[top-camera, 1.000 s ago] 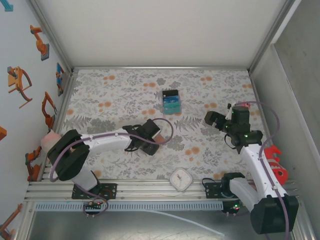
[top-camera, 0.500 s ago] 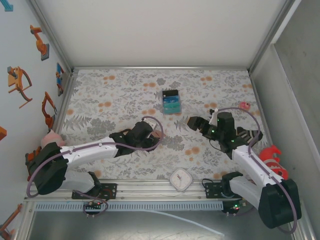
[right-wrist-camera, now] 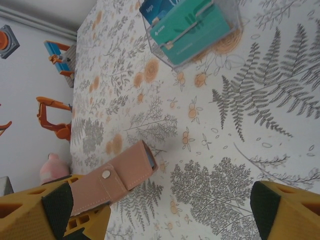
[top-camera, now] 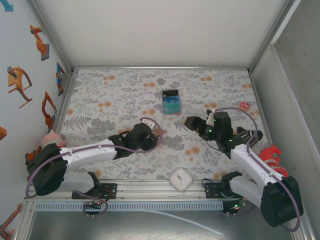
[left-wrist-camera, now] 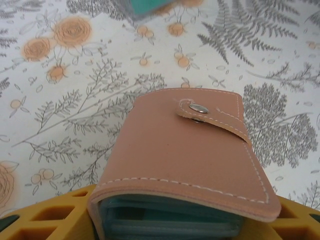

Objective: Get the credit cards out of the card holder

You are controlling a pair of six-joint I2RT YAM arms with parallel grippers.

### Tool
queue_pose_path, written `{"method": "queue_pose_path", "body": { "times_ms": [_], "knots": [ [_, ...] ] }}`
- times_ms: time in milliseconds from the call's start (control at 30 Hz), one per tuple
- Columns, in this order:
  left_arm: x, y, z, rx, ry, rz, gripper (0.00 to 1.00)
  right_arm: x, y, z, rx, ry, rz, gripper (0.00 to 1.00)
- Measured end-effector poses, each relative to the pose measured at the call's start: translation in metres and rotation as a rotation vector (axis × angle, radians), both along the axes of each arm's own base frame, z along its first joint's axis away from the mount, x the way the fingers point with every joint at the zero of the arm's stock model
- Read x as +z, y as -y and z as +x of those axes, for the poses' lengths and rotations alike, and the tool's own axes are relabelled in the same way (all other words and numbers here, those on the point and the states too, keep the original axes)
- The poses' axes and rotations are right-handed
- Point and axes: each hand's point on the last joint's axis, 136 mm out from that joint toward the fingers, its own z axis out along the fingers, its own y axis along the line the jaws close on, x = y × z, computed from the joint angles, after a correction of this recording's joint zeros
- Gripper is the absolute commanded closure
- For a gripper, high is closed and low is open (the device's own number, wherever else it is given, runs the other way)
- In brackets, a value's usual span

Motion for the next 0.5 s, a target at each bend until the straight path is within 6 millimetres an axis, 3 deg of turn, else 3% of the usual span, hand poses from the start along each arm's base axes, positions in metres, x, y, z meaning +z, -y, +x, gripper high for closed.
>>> {"method": "queue_pose_path", "body": {
  "times_ms": [500],
  "knots": [
    [0.043,0.034,0.011,-0.062,0.209,-0.127,0.49,-0.012,-0.057,-0.001,0.069,-0.116,0.134,0.11]
  ]
}}
